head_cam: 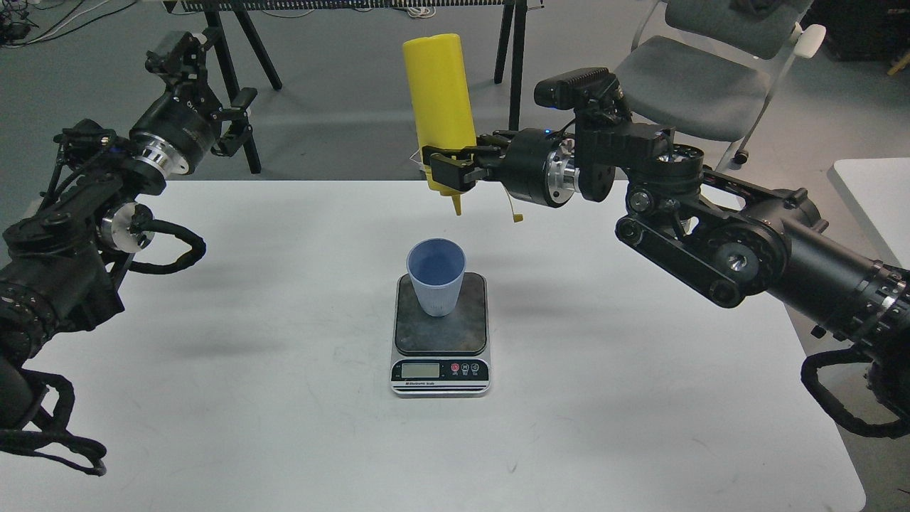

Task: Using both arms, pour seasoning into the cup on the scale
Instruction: 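Tilt the yellow bottle nozzle-down over the blue cup, then turn the yellow bottle upright and move it back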

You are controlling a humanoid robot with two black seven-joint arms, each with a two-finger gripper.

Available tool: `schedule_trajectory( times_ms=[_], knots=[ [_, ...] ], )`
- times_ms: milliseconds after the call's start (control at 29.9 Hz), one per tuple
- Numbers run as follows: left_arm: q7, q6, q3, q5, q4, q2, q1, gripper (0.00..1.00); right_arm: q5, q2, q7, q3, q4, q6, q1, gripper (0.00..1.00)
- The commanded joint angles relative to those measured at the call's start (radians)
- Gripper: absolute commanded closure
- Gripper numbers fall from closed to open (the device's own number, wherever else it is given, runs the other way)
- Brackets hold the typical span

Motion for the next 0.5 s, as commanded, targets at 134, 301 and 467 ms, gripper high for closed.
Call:
schedule_trajectory(
  times_ms=[134,301,467],
  knots=[
    [0.000,0.000,0.000,-0.001,0.000,0.002,0.001,0.05,-0.058,-0.006,0.031,-0.047,0.000,-0.005,0.000,0.85],
    [0.000,0.000,0.000,-0.001,0.000,0.000,0.002,0.05,-0.092,-0.006,0.035,-0.058,0.001,-0.026,0.000,0.85],
    [0.000,0.000,0.000,-0.001,-0.002,0.000,0.001,0.05,-0.112,-0.007,0.038,-0.058,0.001,-0.034,0.002,0.85]
  ],
)
